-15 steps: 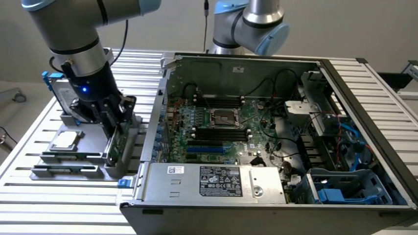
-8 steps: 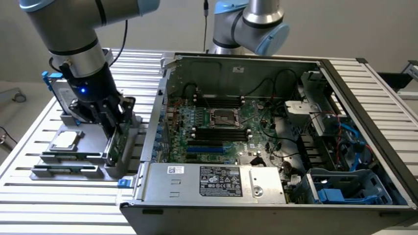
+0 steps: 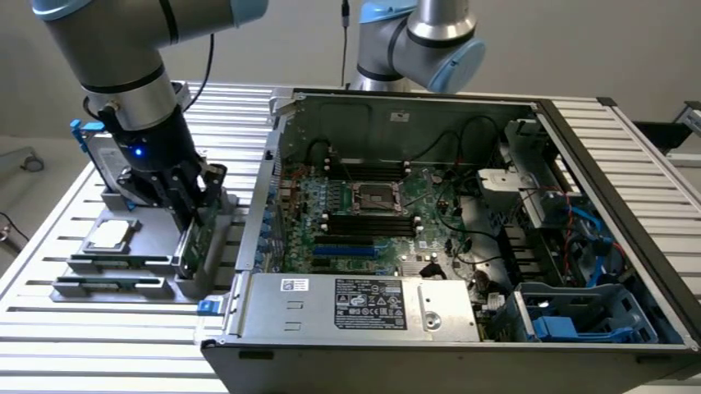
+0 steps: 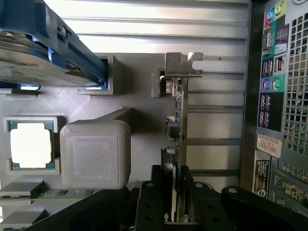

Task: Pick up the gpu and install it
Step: 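Pick up the gpu and move the gpu toward the slot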

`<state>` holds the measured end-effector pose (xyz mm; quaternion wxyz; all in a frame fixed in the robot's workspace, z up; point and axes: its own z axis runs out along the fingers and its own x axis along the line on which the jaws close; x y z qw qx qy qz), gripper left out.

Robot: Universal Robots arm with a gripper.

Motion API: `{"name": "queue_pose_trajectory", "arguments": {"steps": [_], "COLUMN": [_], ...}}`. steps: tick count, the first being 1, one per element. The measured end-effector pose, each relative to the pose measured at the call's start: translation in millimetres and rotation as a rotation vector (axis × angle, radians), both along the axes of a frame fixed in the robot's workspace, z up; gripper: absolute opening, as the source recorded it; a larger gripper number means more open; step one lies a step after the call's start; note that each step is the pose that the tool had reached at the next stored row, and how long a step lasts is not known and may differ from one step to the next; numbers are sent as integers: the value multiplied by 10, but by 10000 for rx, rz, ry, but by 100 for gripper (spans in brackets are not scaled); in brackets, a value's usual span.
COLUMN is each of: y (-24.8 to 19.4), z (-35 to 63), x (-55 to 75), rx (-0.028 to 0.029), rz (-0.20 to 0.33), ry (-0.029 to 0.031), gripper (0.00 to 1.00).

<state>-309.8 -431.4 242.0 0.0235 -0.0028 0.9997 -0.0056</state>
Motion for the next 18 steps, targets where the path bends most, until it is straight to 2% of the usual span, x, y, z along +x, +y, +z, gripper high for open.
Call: {"name": "queue_pose_trajectory", "arguments": {"steps": [11, 14, 18], "y": [0, 0, 0], "z": [11, 81, 252], "x": [-1, -1, -1], "rx": [0, -1, 0], "rz": [-4, -5, -5], "ry": [0, 1, 0], "gripper": [26, 26, 26]}}
